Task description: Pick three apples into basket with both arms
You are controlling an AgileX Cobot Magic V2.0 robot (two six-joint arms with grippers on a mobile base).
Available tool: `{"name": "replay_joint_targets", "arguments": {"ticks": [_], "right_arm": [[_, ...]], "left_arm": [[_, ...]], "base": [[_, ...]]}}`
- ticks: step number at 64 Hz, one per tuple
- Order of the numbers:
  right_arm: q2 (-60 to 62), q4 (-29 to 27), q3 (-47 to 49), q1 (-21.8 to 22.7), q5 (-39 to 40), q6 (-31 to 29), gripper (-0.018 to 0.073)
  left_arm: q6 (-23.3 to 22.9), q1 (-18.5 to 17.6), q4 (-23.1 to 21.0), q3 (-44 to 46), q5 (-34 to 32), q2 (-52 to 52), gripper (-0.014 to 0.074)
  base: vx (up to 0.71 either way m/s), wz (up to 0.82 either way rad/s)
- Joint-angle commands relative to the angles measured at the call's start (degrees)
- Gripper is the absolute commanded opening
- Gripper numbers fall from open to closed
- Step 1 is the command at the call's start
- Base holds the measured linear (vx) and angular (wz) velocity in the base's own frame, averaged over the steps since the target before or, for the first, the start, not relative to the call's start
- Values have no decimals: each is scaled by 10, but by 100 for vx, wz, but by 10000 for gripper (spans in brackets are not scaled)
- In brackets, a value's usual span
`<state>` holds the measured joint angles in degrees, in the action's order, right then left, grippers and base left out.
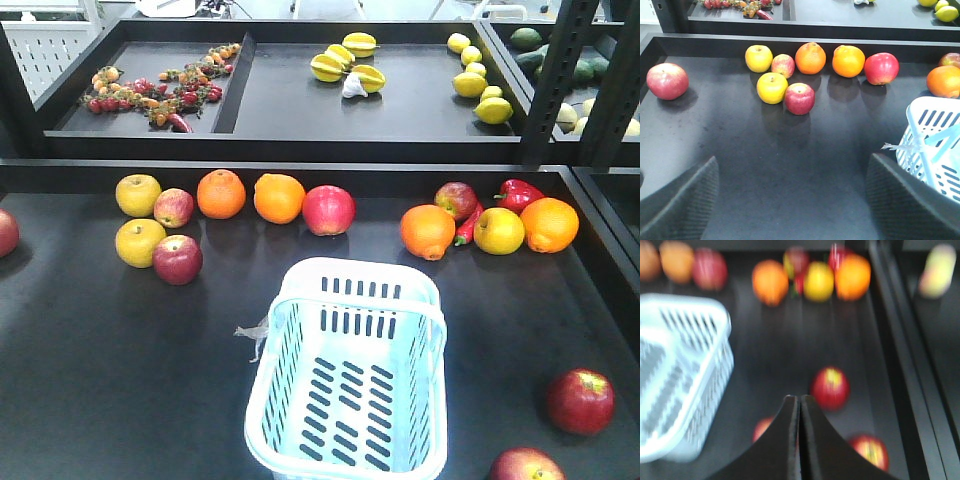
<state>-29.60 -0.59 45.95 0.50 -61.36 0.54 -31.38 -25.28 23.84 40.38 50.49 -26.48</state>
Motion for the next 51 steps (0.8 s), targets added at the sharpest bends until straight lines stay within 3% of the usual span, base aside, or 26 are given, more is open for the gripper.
{"name": "replay_joint_targets", "arguments": {"ticks": [1, 16, 25, 32, 51], "right_arm": [[-61, 6, 56, 0, -30, -5, -9], [-114, 6, 63, 0, -43, -24, 2], [-114, 6, 63, 0, -57, -67, 88], [-114, 6, 63, 0, -71, -67, 216], [-114, 2, 63, 0, -78, -39, 682]], "left_arm": [[-3, 1, 12, 13, -31, -5, 569], [-3, 1, 11, 13, -31, -5, 569], [-3, 1, 11, 13, -31, -5, 569], [-3, 1, 11, 13, -31, -5, 569], [-3, 1, 11, 13, -31, -5, 569]], "base": [[0, 0], [0, 0], [0, 0], [0, 0], [0, 0]]}}
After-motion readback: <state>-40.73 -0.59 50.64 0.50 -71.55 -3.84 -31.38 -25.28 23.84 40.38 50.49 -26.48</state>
